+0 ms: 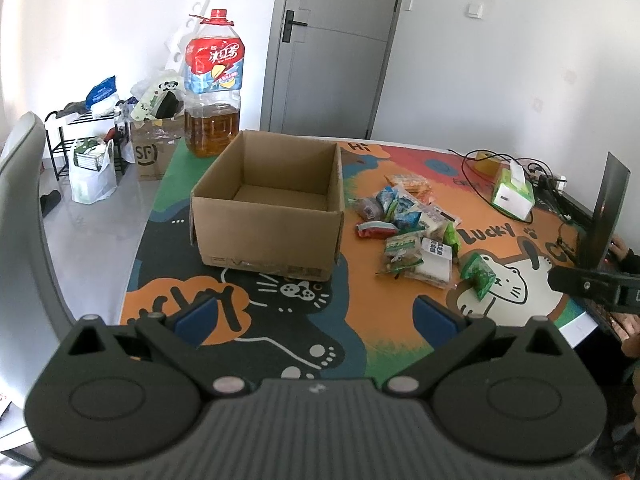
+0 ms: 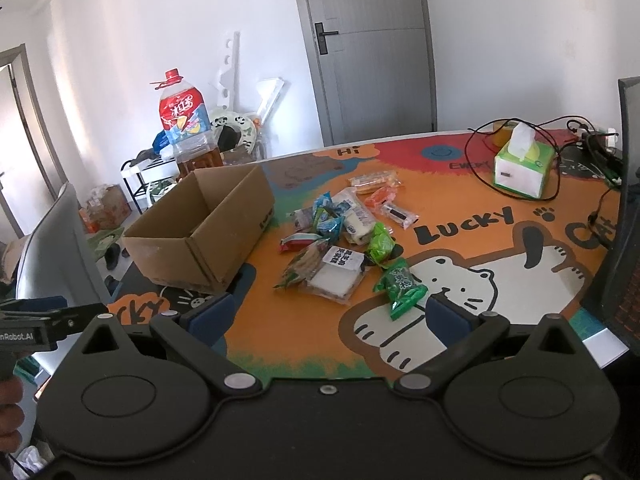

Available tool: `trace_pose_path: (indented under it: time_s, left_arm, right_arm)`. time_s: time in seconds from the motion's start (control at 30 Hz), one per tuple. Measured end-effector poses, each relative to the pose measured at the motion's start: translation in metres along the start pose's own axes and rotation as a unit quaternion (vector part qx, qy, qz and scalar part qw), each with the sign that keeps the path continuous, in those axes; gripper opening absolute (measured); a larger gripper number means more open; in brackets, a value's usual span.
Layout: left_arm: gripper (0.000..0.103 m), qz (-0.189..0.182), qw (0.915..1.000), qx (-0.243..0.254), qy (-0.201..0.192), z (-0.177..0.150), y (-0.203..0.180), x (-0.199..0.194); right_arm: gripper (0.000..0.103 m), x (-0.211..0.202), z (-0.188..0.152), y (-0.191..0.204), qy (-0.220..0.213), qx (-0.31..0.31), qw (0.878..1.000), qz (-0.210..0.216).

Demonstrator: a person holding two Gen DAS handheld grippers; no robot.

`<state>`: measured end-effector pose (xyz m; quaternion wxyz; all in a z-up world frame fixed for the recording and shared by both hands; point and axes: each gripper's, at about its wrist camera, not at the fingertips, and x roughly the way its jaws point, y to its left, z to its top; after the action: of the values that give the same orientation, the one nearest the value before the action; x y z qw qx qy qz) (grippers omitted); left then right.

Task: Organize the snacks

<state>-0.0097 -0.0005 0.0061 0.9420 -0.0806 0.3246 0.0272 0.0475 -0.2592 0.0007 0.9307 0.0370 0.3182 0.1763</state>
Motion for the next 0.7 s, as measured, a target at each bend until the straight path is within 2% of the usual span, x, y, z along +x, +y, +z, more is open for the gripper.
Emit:
trace_pose_path:
  time_s: [0.7]
  left_arm:
    - [0.103, -0.008, 0.9999, 0.007, 0.002, -0.0018, -0.0053, -0.0007]
  right_arm:
    - [0.103, -0.0010, 0.0022, 0.0002, 0.000, -0.004, 1.000, -0.003]
